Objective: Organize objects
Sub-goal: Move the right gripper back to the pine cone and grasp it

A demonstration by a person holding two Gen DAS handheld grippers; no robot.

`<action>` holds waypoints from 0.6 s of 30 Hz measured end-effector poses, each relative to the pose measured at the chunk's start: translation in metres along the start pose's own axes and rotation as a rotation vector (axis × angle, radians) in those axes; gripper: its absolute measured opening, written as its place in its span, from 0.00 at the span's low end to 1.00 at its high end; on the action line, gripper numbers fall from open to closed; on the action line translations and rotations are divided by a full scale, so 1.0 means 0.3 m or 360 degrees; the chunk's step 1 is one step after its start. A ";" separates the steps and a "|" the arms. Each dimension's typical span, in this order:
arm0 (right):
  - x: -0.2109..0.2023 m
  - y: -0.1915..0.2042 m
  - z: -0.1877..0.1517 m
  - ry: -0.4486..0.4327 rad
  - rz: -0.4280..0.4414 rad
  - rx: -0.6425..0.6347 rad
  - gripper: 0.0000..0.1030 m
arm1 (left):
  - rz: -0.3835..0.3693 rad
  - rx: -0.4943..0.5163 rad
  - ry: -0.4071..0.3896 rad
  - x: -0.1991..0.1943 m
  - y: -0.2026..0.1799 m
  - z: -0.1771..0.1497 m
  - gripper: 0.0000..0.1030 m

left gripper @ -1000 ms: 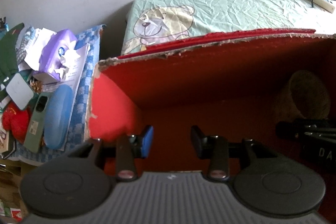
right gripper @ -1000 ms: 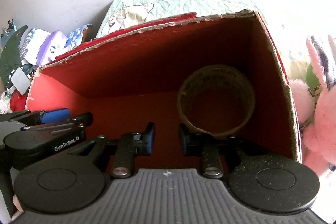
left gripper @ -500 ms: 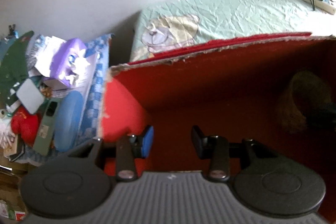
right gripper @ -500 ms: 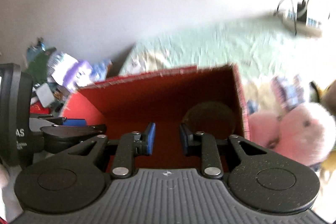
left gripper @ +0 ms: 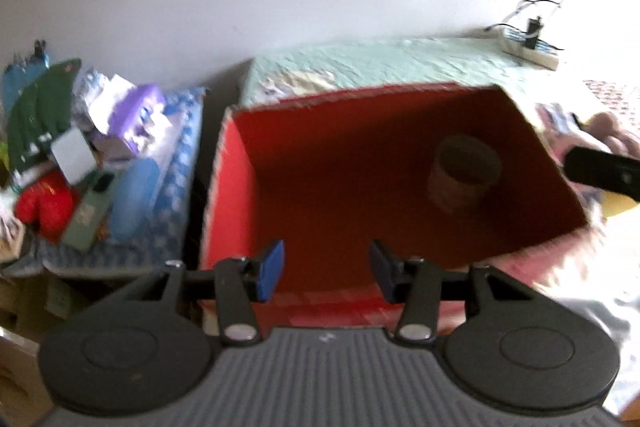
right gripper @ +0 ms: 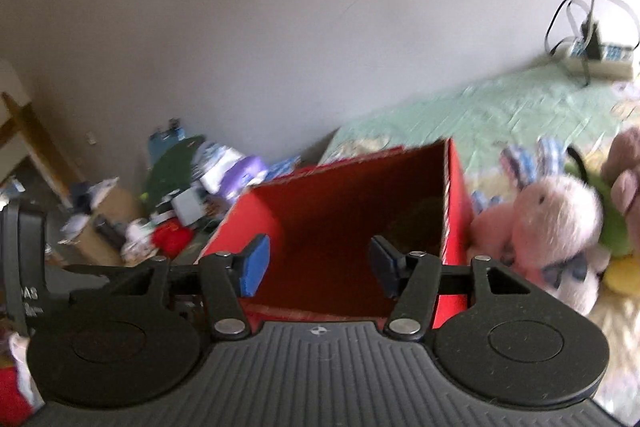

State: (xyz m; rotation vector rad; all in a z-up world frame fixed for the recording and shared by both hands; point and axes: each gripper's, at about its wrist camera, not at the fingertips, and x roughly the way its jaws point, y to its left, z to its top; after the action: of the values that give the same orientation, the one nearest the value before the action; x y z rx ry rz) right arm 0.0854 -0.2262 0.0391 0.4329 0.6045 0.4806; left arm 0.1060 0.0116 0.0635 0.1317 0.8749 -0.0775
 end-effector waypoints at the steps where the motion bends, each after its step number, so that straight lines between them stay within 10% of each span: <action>1: -0.005 -0.002 -0.004 0.0033 0.0023 -0.0006 0.57 | -0.0020 0.0003 0.0003 -0.014 -0.014 -0.020 0.50; 18: 0.010 -0.133 -0.193 0.0620 0.0121 0.0066 0.53 | -0.0424 -0.0022 0.0278 -0.055 -0.296 -0.296 0.58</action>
State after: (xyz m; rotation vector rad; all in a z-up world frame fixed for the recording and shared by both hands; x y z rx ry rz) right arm 0.0631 -0.2425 -0.0257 0.4049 0.9772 0.6326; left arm 0.0172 -0.0629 0.0127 0.0084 1.0637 -0.3123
